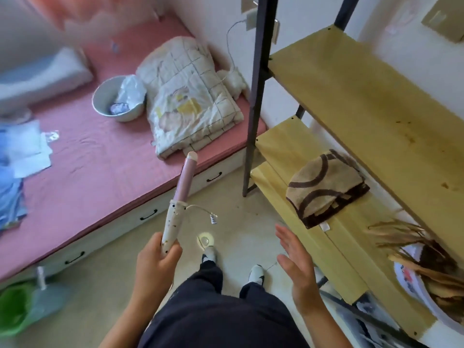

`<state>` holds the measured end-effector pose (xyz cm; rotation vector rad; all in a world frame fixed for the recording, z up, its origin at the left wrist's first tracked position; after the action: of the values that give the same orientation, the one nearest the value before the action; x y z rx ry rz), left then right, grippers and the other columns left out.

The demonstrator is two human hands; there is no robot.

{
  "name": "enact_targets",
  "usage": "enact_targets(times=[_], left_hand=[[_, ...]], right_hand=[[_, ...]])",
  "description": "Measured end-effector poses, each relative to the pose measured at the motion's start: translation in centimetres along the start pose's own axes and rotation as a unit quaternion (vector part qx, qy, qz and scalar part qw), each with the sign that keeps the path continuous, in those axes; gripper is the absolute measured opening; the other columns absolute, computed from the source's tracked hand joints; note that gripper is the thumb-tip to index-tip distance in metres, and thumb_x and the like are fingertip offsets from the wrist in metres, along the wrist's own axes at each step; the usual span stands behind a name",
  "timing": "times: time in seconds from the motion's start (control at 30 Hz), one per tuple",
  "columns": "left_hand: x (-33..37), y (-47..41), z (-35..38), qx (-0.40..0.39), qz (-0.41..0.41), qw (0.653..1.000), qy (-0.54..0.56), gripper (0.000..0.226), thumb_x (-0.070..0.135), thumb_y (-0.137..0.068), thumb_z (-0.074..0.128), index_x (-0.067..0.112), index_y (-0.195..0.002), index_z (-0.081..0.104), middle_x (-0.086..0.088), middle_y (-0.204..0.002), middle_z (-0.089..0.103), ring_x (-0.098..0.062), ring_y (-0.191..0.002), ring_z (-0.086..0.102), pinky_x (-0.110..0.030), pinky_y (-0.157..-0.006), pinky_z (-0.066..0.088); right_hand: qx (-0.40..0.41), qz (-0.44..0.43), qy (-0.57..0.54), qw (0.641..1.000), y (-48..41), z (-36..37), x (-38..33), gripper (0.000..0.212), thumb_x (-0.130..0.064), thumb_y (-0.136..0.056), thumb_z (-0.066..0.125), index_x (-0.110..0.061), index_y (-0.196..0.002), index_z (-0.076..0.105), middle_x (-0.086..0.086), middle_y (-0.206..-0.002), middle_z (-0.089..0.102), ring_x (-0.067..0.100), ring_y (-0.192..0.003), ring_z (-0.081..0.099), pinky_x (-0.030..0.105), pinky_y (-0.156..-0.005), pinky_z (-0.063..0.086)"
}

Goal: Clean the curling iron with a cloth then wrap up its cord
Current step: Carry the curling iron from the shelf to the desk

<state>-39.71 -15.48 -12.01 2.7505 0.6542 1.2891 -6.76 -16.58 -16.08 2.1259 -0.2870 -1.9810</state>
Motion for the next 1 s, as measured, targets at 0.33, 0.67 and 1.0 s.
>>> enact_targets(times=[0.33, 0.67, 1.0], left_hand=[[-9.3, 7.8, -8.4, 0.14, -0.126, 0.98, 0.062, 0.012, 0.031, -0.078, 0.057, 0.024, -0.074, 0.048, 0.011, -0.053, 0.044, -0.009, -0.046, 0.036, -0.026, -0.045, 0.031], [-21.7, 13.8, -18.5, 0.258, -0.222, 0.931, 0.134, 0.02, 0.027, -0.088, 0.063, 0.019, -0.074, 0.051, 0.008, -0.053, 0.045, -0.008, -0.044, 0.037, -0.021, -0.041, 0.033], [-31.5, 18.3, -25.9, 0.377, -0.327, 0.844, 0.197, 0.017, 0.024, -0.094, 0.064, 0.029, -0.082, 0.054, 0.008, -0.058, 0.05, -0.009, -0.045, 0.04, -0.032, -0.046, 0.037]], right_hand=[[-0.188, -0.036, 0.029, 0.981, -1.7, 11.6, -3.3, 0.058, -0.029, -0.087, 0.061, -0.027, -0.144, 0.054, -0.008, -0.147, 0.058, 0.012, -0.14, 0.05, 0.041, -0.118, 0.036], [-0.34, -0.055, 0.072, 0.936, 0.3, 32.2, -3.9, 0.058, -0.022, -0.083, 0.062, -0.02, -0.141, 0.057, -0.001, -0.139, 0.065, 0.02, -0.132, 0.059, 0.046, -0.112, 0.044], [-0.433, -0.053, 0.13, 0.89, 0.2, 48.5, -4.9, 0.055, -0.017, -0.082, 0.059, -0.009, -0.136, 0.06, 0.007, -0.133, 0.069, 0.025, -0.125, 0.064, 0.048, -0.11, 0.046]])
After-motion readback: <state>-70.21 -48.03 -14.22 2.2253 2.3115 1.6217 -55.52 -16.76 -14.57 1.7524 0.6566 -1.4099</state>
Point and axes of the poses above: each hand's wrist, its own y-axis away from the middle knuckle, its own z-axis out of the palm, x = y × z, the point moved 9 cm from there along -y, towards the middle knuckle
